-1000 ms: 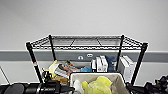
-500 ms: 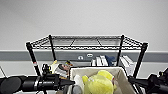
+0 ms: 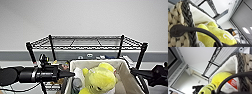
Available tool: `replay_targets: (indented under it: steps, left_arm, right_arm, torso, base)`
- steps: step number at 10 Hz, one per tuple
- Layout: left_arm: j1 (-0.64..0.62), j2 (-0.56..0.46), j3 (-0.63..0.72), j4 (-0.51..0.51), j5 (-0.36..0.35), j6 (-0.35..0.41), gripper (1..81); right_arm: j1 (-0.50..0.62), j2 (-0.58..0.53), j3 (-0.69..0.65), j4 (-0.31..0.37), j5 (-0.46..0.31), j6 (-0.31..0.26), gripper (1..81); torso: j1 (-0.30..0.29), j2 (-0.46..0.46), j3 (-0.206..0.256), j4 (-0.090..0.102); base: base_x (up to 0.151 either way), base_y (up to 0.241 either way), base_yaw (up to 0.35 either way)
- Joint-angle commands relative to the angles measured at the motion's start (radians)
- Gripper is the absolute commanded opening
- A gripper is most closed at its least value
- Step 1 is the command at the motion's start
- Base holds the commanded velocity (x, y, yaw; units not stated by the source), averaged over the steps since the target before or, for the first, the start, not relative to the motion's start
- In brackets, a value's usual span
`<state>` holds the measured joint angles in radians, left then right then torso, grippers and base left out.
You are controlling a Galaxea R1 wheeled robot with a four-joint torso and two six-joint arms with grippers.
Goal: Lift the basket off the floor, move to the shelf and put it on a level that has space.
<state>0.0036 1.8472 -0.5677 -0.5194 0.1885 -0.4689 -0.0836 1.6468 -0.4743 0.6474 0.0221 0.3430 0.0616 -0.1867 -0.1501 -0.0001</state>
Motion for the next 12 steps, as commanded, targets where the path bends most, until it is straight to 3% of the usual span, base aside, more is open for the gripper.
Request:
replay_targets:
  steps: [1, 6, 12]
  left_arm:
    - [-0.227, 0.003, 0.017, -0.007, -0.029, -0.074, 1.0]
    - [-0.385, 0.011, -0.035, -0.042, 0.022, -0.152, 1.0]
    - [-0.555, 0.024, -0.095, -0.154, 0.080, -0.154, 1.0]
  right_arm:
    - [0.156, 0.000, 0.020, 0.049, -0.004, 0.002, 1.0]
    - [0.339, 0.033, -0.044, 0.185, -0.080, 0.004, 1.0]
    - [0.524, 0.095, -0.101, 0.308, -0.120, 0.013, 1.0]
  torso:
    - [0.000, 0.000, 0.000, 0.000]
    - [0.000, 0.000, 0.000, 0.000]
    - [0.000, 0.000, 0.000, 0.000]
  base:
    - [0.000, 0.000, 0.000]
    - [0.000, 0.000, 0.000]
    - [0.000, 0.000, 0.000]
